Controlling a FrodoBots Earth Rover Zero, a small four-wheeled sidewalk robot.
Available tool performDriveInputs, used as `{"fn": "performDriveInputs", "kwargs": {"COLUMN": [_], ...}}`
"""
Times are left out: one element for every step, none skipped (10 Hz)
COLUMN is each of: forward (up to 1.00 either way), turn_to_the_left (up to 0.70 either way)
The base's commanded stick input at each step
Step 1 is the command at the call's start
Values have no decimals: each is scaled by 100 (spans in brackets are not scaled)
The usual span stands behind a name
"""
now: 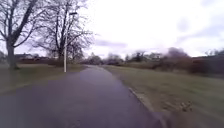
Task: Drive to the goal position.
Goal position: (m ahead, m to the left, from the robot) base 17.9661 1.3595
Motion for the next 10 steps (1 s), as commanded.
{"fn": "performDriveInputs", "kwargs": {"forward": [100,100,100,100,100,100,100,100,100,100], "turn_to_the_left": [0,0,0,0,0,0,0,0,0,0]}}
